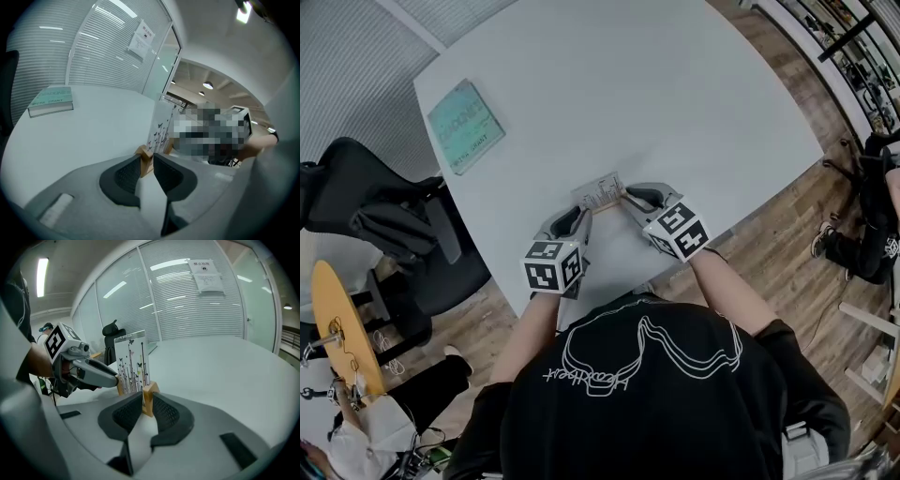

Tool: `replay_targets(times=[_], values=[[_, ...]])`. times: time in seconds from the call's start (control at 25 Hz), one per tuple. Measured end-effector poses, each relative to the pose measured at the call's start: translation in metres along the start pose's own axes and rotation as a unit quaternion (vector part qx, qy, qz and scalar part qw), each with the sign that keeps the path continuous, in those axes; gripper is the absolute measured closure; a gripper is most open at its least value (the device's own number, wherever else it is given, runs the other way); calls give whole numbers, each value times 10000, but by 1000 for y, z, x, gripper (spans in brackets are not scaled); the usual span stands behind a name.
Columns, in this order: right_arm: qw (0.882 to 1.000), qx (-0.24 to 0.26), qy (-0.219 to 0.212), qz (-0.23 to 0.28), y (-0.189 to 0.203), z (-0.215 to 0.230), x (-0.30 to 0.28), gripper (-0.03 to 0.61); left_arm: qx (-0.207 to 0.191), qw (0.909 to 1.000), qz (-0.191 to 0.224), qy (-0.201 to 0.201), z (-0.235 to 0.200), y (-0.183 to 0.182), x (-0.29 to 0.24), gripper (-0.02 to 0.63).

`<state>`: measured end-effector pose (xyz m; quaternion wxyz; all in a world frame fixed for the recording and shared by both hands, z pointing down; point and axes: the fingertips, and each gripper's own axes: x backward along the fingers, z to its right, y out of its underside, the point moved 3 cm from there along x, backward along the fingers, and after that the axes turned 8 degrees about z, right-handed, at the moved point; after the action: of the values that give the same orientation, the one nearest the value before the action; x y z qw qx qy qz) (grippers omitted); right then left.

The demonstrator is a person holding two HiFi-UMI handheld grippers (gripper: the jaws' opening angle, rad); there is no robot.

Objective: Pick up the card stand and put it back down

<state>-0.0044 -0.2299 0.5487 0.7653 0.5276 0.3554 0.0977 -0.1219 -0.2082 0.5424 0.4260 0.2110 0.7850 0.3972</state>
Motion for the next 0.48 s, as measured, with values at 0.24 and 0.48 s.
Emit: replay_targets(times=[0.24,0.48], values=[[9989,-296,-40,363,-18,1,16,453,299,9993,193,-135,4,-2,8,460],[9946,-431,-283,903,-45,-14,66,467,629,9951,721,-267,14,-16,44,454]])
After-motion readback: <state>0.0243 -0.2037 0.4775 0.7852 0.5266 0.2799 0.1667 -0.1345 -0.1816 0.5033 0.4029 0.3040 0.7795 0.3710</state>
